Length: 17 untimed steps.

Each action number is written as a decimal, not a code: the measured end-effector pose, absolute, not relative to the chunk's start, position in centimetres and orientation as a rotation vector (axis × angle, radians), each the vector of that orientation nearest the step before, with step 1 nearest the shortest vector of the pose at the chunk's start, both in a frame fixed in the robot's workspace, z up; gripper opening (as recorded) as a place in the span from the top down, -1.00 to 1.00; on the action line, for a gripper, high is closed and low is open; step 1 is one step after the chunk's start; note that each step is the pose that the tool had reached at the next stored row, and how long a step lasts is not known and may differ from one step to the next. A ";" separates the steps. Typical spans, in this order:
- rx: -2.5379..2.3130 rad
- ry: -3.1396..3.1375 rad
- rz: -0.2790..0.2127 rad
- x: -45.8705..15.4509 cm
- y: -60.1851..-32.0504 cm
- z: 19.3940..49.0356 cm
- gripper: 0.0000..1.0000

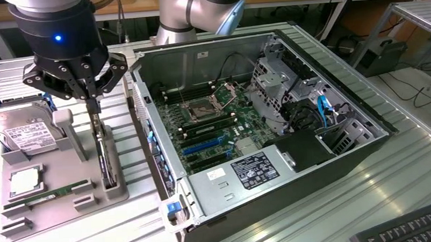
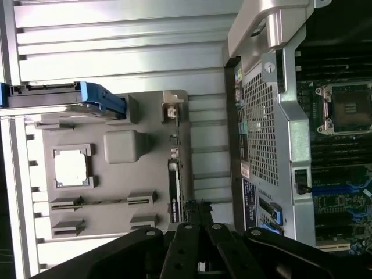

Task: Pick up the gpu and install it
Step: 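Reach for the gpu, then pick up the gpu and move the gpu toward the slot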

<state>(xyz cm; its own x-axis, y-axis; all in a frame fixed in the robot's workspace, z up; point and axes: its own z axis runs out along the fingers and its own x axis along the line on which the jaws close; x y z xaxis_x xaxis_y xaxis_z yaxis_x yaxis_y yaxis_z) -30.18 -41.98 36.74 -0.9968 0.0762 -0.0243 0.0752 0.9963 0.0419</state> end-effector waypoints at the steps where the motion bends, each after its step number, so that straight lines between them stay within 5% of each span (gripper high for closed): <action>1: 0.118 3.113 0.063 -30.2 -42.0 36.7 0.79; 9: 0.118 3.113 0.063 -30.2 -42.0 36.7 0.79; 14: 0.118 3.111 0.056 -30.2 -42.0 36.7 0.28; 17: 0.118 3.110 0.056 -30.3 -42.0 36.0 0.28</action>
